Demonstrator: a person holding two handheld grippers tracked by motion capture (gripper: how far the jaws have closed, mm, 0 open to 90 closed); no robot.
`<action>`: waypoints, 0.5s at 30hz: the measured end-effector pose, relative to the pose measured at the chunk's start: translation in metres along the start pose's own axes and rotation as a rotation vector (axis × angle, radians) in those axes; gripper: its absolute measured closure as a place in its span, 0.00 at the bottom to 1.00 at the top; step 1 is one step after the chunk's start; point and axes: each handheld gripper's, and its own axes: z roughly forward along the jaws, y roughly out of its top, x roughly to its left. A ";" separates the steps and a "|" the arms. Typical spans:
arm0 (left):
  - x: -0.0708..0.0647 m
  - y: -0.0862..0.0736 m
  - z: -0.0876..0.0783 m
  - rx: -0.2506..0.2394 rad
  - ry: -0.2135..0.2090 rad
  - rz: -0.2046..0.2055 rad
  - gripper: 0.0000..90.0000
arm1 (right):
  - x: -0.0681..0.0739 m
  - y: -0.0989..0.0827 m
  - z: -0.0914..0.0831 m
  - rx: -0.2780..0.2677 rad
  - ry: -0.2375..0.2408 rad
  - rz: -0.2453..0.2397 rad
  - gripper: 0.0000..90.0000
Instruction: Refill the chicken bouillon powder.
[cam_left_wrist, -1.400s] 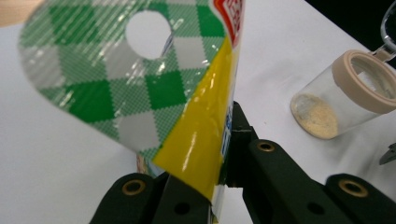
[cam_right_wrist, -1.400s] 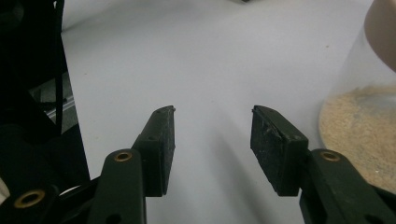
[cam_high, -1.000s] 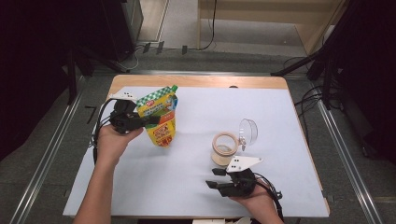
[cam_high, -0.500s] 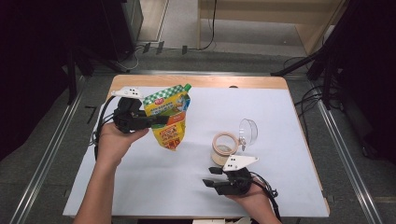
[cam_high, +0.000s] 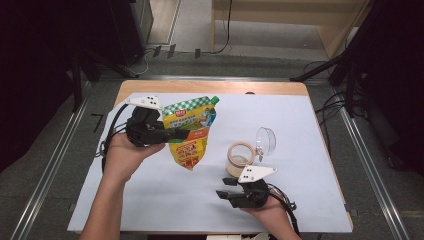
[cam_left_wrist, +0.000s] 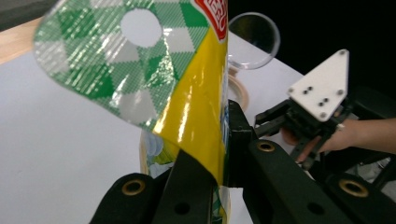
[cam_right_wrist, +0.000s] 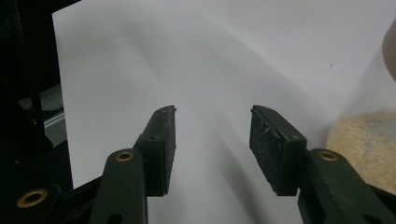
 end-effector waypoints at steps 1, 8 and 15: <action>-0.003 0.001 0.000 0.001 -0.005 0.004 1.00 | 0.000 0.000 0.001 -0.003 0.001 0.001 0.58; -0.014 0.004 0.000 0.018 -0.055 0.027 1.00 | 0.000 0.004 0.013 -0.011 0.000 0.018 0.60; -0.028 0.006 0.001 0.037 -0.078 0.059 1.00 | -0.005 0.013 0.025 -0.025 -0.005 0.039 0.61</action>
